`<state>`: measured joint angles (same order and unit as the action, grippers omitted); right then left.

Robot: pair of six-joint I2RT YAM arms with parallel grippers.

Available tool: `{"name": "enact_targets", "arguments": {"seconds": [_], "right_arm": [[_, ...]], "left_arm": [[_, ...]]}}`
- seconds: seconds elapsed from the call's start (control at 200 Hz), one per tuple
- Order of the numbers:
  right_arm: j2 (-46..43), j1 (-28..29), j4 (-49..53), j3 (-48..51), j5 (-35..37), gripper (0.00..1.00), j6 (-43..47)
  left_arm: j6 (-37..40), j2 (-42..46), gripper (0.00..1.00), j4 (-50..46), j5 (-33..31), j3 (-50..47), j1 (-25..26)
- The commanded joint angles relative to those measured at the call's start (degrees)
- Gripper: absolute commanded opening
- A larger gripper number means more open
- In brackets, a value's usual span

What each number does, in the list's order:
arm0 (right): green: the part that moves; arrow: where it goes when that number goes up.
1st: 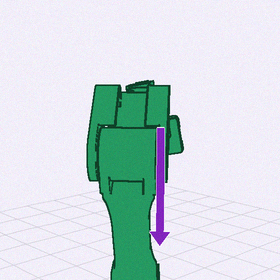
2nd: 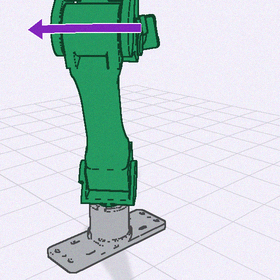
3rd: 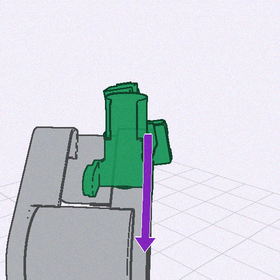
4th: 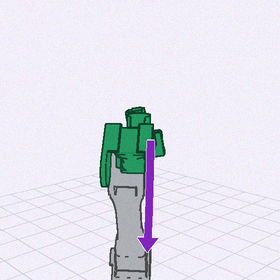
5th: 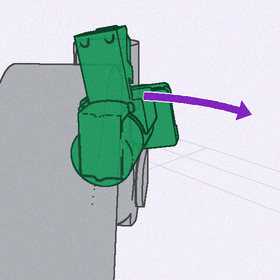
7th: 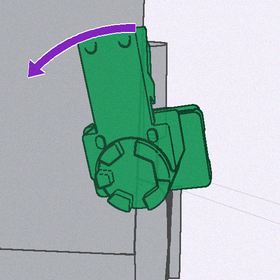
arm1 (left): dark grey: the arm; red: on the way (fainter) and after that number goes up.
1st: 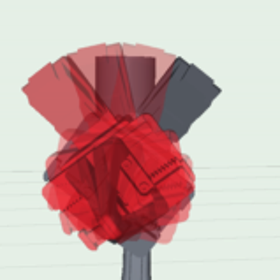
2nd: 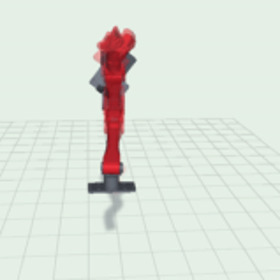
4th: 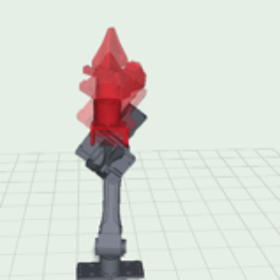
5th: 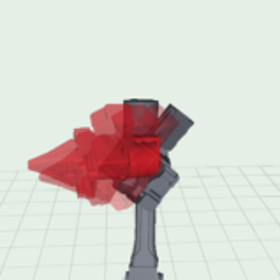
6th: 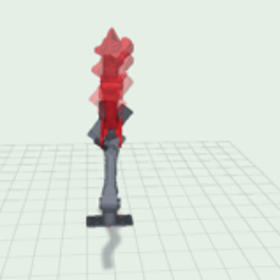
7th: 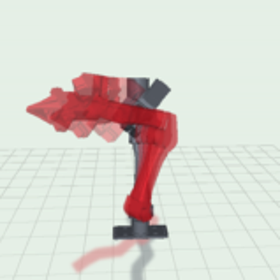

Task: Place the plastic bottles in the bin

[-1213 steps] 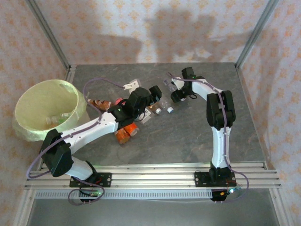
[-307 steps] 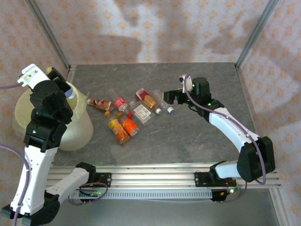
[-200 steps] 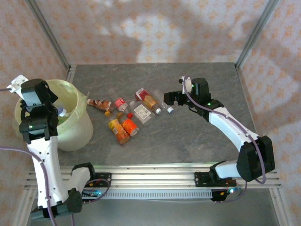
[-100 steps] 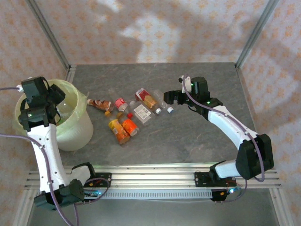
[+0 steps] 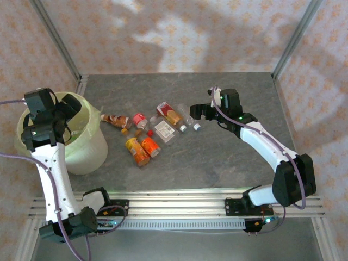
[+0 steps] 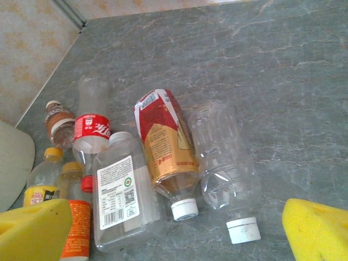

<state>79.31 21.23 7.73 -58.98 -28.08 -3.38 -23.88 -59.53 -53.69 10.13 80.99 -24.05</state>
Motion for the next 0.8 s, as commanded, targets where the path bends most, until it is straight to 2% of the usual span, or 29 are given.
{"name": "enact_targets", "arguments": {"seconds": [0.0, 0.075, 0.165, 0.225, 0.435, 0.58, 0.796], "right_arm": [[-0.3, 0.1, -1.1, -0.9, 5.7, 0.99, -2.4], [-0.6, 0.1, -2.1, -0.1, 9.1, 0.99, -4.2], [-1.0, -0.1, -3.0, 0.4, 11.5, 0.99, -5.5], [-1.1, -0.1, -3.2, 0.5, 12.3, 0.99, -6.3], [-1.5, -0.5, -3.5, 1.5, 14.5, 0.99, -8.2], [-0.6, -0.7, -3.1, 1.7, 11.2, 0.99, -6.4], [4.0, -0.7, -0.6, -0.5, 4.1, 1.0, -5.8]], "left_arm": [[-1.2, 0.8, 0.87, 2.3, 7.1, 1.8, -0.2], [-2.4, 1.1, 0.88, 3.5, 9.1, 2.2, 1.3], [-2.9, 0.9, 0.93, 3.7, 7.0, 3.9, 6.4], [-3.1, 0.2, 0.99, 3.8, 4.0, 5.4, 11.5], [-3.6, -5.3, 1.0, 4.3, -11.7, 10.0, 29.7], [-5.2, -9.8, 1.0, 5.3, -21.3, 11.6, 38.2], [-8.4, -15.2, 1.0, 8.1, -27.0, 11.8, 47.5]]}}
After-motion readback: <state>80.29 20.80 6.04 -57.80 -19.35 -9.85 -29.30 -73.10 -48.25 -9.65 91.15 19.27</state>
